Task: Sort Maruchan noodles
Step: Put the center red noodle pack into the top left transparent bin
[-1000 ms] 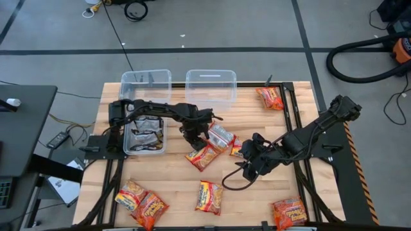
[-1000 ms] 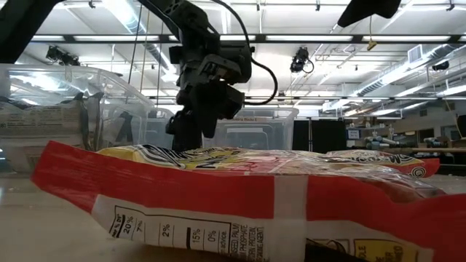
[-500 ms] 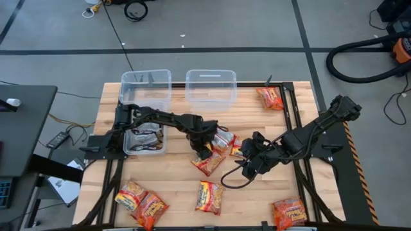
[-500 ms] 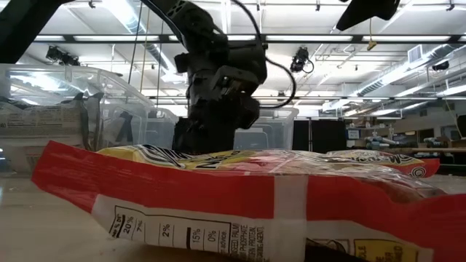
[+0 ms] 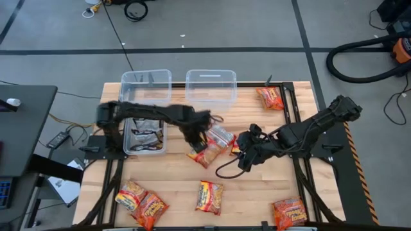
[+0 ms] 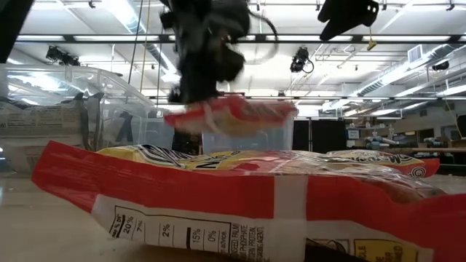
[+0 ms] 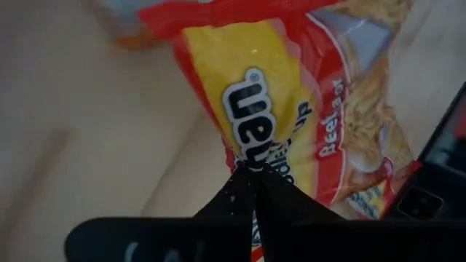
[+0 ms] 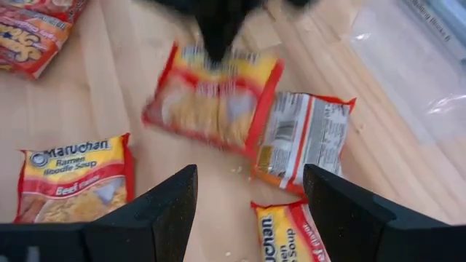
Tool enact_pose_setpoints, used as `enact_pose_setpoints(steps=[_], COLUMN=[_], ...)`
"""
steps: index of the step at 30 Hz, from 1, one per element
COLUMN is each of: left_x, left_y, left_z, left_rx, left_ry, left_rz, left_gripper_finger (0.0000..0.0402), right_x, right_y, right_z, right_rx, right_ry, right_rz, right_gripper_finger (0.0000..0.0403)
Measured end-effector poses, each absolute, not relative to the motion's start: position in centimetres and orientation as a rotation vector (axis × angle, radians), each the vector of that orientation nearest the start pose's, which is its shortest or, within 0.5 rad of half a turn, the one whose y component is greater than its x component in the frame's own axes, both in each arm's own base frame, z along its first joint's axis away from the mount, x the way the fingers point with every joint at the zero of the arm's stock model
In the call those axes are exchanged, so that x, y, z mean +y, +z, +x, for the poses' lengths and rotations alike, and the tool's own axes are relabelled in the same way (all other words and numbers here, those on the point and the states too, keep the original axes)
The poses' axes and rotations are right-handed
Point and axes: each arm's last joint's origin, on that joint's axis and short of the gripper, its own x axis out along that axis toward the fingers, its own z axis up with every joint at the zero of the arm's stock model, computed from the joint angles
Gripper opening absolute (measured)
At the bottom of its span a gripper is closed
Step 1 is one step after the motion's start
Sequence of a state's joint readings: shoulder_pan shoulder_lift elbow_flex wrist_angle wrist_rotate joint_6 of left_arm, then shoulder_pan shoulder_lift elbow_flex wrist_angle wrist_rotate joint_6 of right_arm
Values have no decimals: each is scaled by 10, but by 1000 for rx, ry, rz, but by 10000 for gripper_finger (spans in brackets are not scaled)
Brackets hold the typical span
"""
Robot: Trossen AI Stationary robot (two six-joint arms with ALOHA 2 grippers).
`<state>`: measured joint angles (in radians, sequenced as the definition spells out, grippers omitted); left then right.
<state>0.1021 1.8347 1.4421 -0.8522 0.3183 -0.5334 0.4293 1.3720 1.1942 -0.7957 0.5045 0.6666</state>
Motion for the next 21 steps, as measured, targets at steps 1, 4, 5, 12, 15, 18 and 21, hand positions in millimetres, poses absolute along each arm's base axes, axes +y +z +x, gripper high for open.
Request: enact_pose_setpoints(steps=[1, 4, 5, 12, 15, 18, 21], left_x=[32, 46, 51, 105, 129, 153, 178], left_y=[244, 293, 309, 380, 387, 385, 377], left_z=[359, 328, 315, 213, 175, 149, 137], left_rx=[1242, 1179, 1151, 1039, 1036, 1066, 1093], left_ry=[170, 255, 290, 810, 1055, 1241, 1334], left_rz=[-716, -679, -667, -614, -631, -684, -745], left_gripper_finger=[4, 3, 3, 3, 3, 3, 3], right_x=[98, 90, 87, 51, 28, 4, -20], right_y=[301, 302, 303, 313, 320, 326, 331], right_z=[254, 259, 260, 281, 292, 299, 302], right_rx=[793, 787, 783, 690, 625, 569, 530], right_ry=[-350, -349, -351, -365, -349, -318, -284], right_rz=[178, 133, 109, -62, -111, -143, -147], right_gripper_finger=[254, 254, 254, 254, 254, 254, 254])
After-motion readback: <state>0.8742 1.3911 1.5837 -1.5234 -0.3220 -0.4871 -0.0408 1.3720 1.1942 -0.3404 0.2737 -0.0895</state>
